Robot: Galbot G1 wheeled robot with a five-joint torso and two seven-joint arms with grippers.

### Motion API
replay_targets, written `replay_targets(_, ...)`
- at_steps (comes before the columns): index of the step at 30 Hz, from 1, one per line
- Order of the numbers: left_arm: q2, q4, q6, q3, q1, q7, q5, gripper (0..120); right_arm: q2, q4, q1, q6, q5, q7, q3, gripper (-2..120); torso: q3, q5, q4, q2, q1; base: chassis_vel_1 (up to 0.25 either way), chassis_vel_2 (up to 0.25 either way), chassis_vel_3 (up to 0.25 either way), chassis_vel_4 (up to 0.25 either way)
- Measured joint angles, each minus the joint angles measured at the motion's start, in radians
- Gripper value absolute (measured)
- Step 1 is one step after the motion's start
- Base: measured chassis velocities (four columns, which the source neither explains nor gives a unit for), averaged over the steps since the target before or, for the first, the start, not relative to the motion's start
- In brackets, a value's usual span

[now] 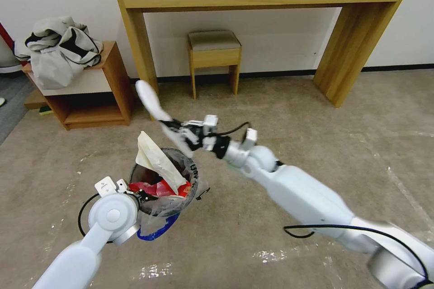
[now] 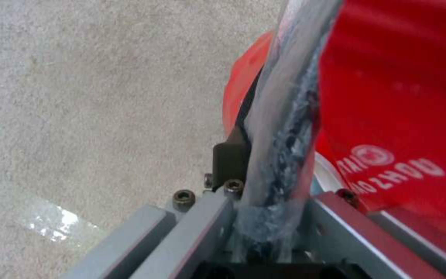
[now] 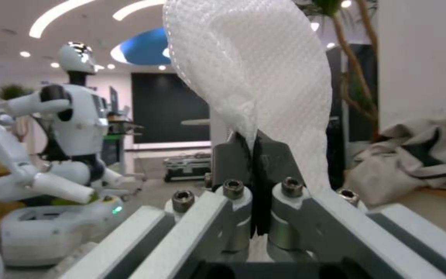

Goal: Pick up the trash bin and place the garbage on the floor into it.

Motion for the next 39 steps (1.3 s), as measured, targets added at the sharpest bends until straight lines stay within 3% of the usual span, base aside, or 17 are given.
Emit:
replay_targets(15,-0.006,-0.004,0.000,0.002,0.000,-0.002,0.000,0,0.080,-0.064,-0.021,0.009,-0.031,-0.020,-0.058,0,0.000,0.0001,0.0000,0.000,0.000,0.000,0.000,0.000,0.000)
replay_targets(39,-0.012,-0.024,-0.003,-0.005,0.009,-0.006,-0.008,0,0.112,-0.220,-0.105,0.055,-0.117,-0.062,-0.020,0,0.000,0.0002,-0.0001,0.000,0.000,0.000,0.000,0.000,0.000)
